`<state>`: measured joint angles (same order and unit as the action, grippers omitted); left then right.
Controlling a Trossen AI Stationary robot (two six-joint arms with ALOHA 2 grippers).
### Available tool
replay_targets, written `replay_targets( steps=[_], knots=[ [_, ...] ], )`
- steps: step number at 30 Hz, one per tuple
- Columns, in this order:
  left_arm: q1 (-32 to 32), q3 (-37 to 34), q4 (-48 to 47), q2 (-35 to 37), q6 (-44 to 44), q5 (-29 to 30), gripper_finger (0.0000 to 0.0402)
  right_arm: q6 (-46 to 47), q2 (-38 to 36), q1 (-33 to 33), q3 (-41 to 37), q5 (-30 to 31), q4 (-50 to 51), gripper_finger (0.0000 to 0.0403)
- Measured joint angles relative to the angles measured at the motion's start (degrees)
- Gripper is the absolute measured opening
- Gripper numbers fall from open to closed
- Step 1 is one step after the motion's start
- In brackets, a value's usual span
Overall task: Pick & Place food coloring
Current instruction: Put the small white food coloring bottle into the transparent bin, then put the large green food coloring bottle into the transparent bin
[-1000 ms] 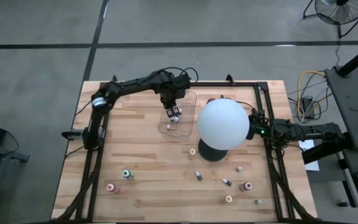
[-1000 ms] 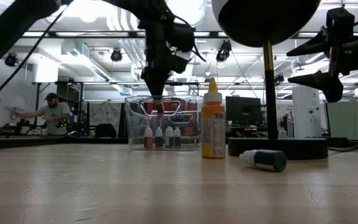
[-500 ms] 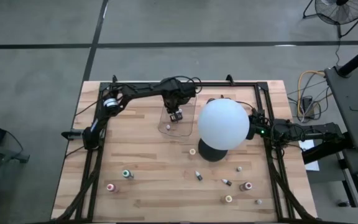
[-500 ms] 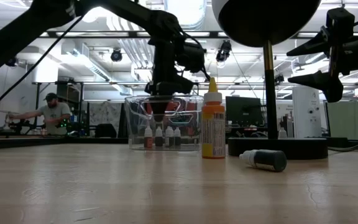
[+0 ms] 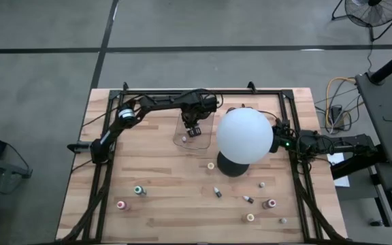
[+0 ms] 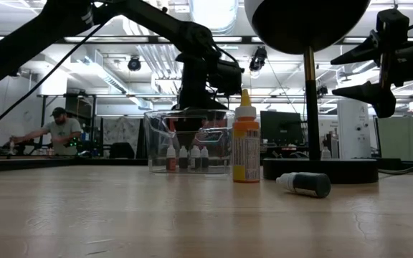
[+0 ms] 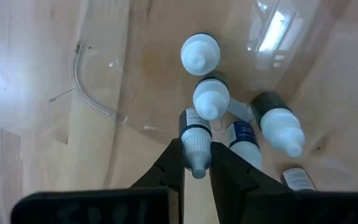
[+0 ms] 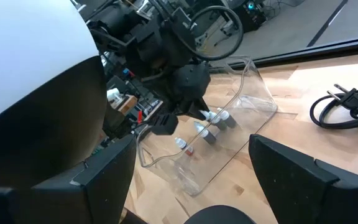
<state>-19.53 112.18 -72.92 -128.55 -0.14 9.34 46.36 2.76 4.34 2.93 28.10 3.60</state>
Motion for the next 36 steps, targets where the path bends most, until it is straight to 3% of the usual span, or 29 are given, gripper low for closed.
replay_targets(
  steps=[15,29,36],
  knots=[
    [-0.07,-0.9,2.18,-0.02,-1.22,-0.8,0.0029,0.01,0.0,0.0,0.01,0.0,0.0,0.0302],
    [-0.07,-1.01,1.16,0.46,-0.51,-0.46,0.0091,0.0,0.02,0.0,-0.01,0.02,0.0,0.0302],
    [-0.09,-0.37,1.3,4.78,-0.83,-0.69,0.0144,0.0,0.02,0.0,-0.01,0.0,0.02,0.0302]
  ],
)
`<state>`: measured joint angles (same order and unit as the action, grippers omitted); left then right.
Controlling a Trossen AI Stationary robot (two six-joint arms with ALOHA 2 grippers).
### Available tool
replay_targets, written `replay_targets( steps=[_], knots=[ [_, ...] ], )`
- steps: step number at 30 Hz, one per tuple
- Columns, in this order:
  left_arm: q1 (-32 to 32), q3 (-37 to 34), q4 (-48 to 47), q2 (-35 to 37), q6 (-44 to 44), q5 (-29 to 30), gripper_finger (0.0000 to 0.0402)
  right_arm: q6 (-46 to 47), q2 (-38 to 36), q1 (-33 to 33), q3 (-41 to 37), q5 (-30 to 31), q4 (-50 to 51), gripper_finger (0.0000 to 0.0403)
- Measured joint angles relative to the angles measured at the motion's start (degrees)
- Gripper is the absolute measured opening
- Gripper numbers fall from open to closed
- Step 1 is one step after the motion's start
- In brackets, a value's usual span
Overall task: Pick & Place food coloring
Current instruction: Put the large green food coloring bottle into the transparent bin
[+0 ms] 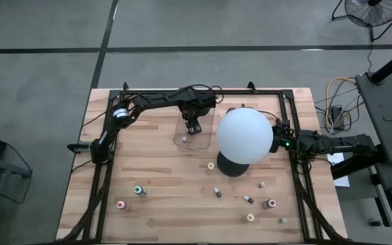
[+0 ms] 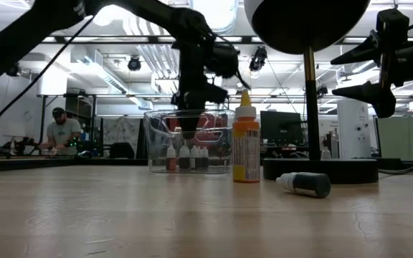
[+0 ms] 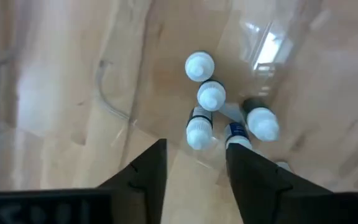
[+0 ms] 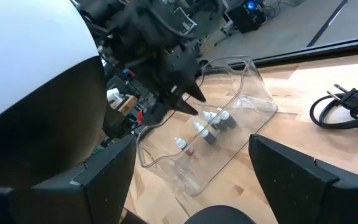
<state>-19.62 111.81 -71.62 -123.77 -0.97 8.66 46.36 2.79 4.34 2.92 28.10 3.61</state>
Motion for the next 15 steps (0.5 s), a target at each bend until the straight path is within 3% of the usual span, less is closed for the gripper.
replay_targets(
  steps=[8,15],
  knots=[
    [0.45,-0.5,-0.26,7.43,-0.13,-1.61,0.0216,0.01,-0.04,0.0,0.01,0.0,0.0,0.0302],
    [3.57,-0.53,-0.61,14.76,2.11,-1.85,0.0225,0.01,-0.04,0.0,0.0,0.0,-0.03,0.0302]
  ],
)
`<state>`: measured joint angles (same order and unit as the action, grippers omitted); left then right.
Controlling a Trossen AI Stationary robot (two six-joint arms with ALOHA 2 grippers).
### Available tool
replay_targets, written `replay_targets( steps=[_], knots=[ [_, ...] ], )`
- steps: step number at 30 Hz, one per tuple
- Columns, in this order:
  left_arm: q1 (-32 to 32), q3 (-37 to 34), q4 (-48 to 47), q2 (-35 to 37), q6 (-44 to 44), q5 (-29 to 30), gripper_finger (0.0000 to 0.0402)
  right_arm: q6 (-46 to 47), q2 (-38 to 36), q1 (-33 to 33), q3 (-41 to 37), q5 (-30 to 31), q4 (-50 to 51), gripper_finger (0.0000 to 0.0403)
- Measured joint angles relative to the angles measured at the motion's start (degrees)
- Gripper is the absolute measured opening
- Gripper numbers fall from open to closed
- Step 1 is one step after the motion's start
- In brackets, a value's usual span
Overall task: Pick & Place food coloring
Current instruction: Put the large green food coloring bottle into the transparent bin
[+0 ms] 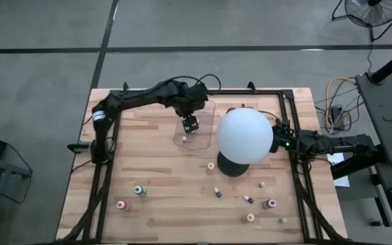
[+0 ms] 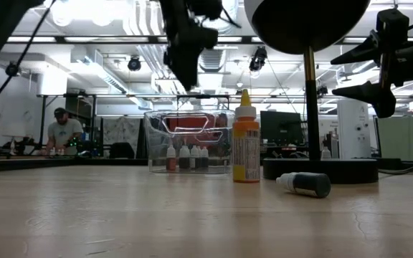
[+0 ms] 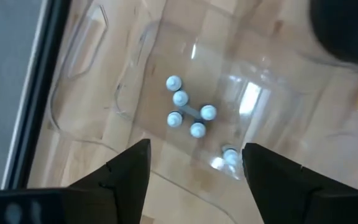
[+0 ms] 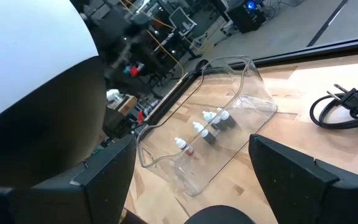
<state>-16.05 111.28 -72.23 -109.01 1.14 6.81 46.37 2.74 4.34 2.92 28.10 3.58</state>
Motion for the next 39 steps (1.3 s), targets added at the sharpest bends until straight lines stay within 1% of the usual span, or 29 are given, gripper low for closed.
replay_targets(
  steps=[5,13,19,26,32,36,39],
  knots=[
    [2.35,0.0,-2.53,4.03,2.62,0.13,0.0225,0.0,0.0,0.0,0.02,0.0,0.0,0.0302],
    [6.51,-0.25,-11.39,8.04,10.09,0.54,0.0225,0.0,0.04,0.0,-0.01,0.0,0.01,0.0302],
    [10.73,-2.19,-12.93,9.69,17.28,1.33,0.0225,0.0,0.02,0.0,-0.01,0.0,0.01,0.0302],
    [19.03,-3.99,-12.6,9.74,31.87,3.66,0.0225,0.0,0.02,0.0,0.0,0.0,0.01,0.0302],
    [26.96,-8.49,-12.0,9.72,45.81,3.57,0.0225,0.0,0.04,0.0,0.0,0.02,0.01,0.0302],
    [31.33,-12.11,-12.02,9.72,54.34,1.97,0.0225,-0.01,0.03,0.0,0.01,0.0,0.01,0.0302],
    [33.43,-15.01,-12.77,9.72,60.63,-1.13,0.0225,0.0,0.02,0.0,0.01,0.0,0.01,0.0302]
  ],
)
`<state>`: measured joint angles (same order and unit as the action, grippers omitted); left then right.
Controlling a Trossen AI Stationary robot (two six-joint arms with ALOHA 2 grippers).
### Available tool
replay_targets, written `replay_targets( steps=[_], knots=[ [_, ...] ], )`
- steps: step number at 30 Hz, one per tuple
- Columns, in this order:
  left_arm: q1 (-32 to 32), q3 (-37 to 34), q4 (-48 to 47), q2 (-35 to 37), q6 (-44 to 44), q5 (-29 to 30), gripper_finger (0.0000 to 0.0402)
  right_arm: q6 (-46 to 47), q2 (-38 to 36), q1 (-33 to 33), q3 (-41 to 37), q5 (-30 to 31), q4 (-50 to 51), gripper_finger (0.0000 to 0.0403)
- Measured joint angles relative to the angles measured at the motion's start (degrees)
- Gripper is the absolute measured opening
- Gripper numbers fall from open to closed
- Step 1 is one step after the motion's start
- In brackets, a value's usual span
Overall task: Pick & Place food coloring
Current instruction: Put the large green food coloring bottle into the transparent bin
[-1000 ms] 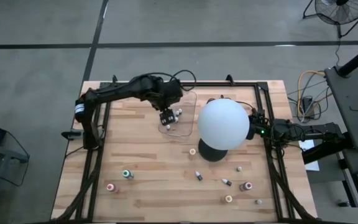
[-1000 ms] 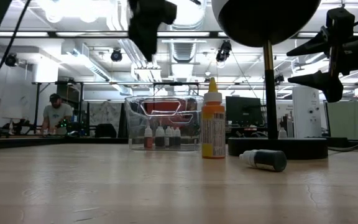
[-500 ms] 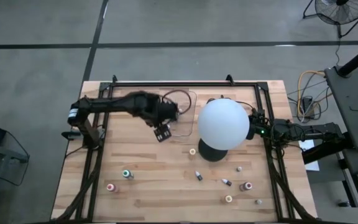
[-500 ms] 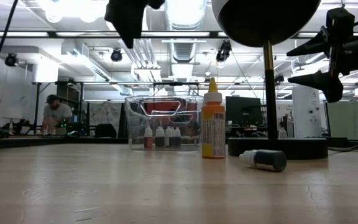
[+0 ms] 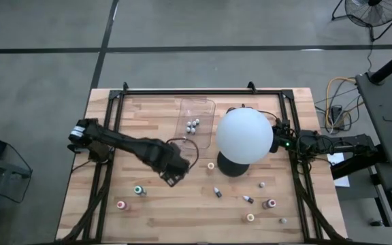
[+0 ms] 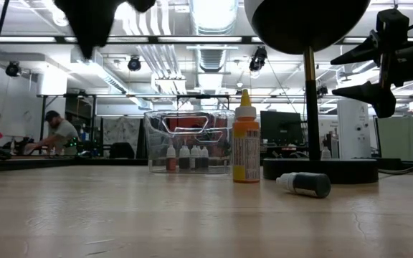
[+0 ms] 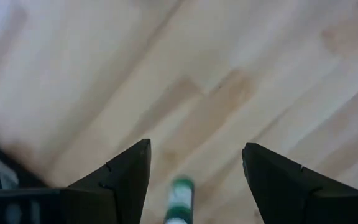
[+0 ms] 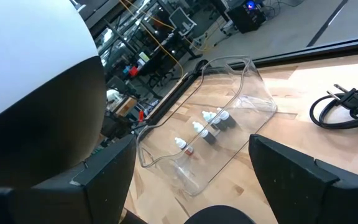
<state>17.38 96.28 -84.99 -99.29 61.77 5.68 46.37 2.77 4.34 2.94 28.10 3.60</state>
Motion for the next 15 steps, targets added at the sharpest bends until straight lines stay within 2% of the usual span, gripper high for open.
replay_targets(
  steps=[5,8,15],
  knots=[
    [2.48,-5.09,-1.8,0.08,11.2,-4.09,0.0225,-0.01,0.01,0.0,-0.01,0.01,0.0,0.0302],
    [3.97,-7.38,-1.5,0.53,11.41,-7.05,0.0225,-0.01,0.01,0.0,0.0,0.02,0.0,0.0302],
    [7.71,-11.04,-0.33,3.55,6.18,-6.79,0.0225,-0.01,0.0,0.0,0.0,0.0,0.0,0.0302]
  ],
)
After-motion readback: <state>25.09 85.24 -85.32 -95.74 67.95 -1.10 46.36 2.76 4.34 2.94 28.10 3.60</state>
